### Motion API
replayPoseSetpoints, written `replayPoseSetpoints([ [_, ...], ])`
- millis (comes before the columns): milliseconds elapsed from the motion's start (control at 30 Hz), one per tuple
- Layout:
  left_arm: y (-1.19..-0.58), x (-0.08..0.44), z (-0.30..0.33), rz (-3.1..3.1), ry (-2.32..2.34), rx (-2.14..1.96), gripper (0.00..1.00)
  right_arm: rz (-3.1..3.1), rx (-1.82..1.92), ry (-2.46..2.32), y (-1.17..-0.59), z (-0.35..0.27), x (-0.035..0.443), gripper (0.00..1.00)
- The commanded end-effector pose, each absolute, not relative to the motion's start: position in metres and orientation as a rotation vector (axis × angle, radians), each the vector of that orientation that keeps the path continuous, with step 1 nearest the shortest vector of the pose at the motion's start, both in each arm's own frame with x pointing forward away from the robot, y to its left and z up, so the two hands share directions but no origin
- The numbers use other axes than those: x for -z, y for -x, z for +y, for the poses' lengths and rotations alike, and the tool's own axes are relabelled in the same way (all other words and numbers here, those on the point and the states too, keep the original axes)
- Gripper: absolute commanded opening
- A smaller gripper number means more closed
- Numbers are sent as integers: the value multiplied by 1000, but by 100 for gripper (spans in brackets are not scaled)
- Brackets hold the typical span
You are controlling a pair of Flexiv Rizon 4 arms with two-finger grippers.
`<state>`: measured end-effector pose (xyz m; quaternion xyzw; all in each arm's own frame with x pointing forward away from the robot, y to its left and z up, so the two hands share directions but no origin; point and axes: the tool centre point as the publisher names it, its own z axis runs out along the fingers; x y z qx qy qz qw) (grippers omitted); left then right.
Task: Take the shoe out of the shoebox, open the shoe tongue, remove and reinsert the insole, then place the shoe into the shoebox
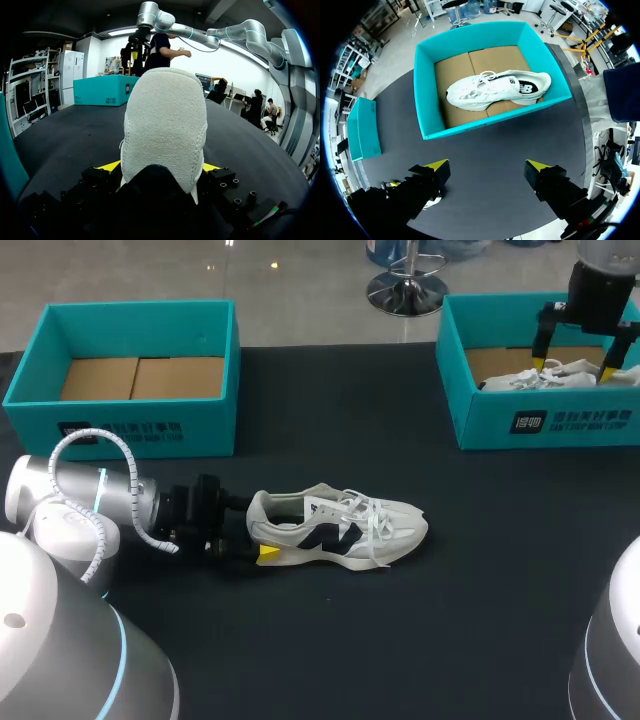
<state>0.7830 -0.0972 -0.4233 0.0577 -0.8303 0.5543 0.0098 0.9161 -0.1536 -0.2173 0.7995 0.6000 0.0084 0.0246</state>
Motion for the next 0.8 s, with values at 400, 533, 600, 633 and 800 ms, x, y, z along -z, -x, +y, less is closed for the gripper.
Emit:
replayPoseSetpoints([
  [400, -783, 423, -98, -2593, -180, -1728, 0, 1975, 7, -2397, -859, -124, 232, 100],
  [533, -783, 423, -98, -2593, -180, -1728, 0, 1975, 7, -2397, -859, -124, 232, 100],
  [600, -783, 423, -98, -2593, -180, -1728, 0, 1975, 7, -2397, -859, -124, 232, 100],
  [633, -783, 423, -98, -2593, -180, -1728, 0, 1975, 7, -2397, -859, -124, 232, 100],
  [800, -783, 423, -98, -2593, -180, -1728, 0, 1975, 7, -2397, -859, -124, 232, 100],
])
